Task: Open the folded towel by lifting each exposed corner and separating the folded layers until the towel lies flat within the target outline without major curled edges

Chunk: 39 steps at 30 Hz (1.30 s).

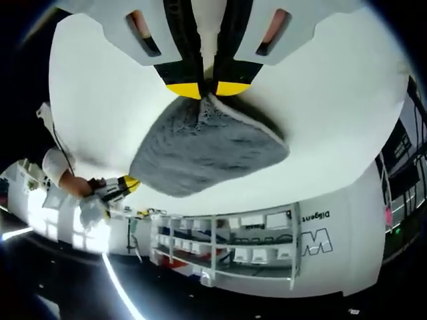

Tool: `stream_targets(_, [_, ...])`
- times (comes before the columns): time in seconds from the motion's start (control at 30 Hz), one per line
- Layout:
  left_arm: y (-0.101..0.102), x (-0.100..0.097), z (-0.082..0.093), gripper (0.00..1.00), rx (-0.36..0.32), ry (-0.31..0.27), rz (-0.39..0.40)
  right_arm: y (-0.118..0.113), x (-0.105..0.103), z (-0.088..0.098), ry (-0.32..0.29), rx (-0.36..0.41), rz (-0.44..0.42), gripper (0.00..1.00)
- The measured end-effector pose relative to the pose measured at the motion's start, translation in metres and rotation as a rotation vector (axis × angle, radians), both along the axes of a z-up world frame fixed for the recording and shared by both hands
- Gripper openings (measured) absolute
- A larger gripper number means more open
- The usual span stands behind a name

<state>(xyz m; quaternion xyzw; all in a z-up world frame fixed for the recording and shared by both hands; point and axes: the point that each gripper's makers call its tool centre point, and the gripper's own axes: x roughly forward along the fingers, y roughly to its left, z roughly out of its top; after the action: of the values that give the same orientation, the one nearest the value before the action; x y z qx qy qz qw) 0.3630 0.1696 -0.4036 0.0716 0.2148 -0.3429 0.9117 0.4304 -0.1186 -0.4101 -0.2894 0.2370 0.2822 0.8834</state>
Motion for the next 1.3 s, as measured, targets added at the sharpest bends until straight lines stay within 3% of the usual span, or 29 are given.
stream_targets(0.53, [-0.011, -0.013, -0.004, 0.05, 0.017, 0.045, -0.082, 0.001, 0.036, -0.002, -0.044, 0.026, -0.007, 0.00])
stream_targets(1.3, [-0.024, -0.016, -0.003, 0.04, 0.031, 0.071, -0.158, 0.005, 0.063, 0.000, -0.044, 0.008, -0.010, 0.00])
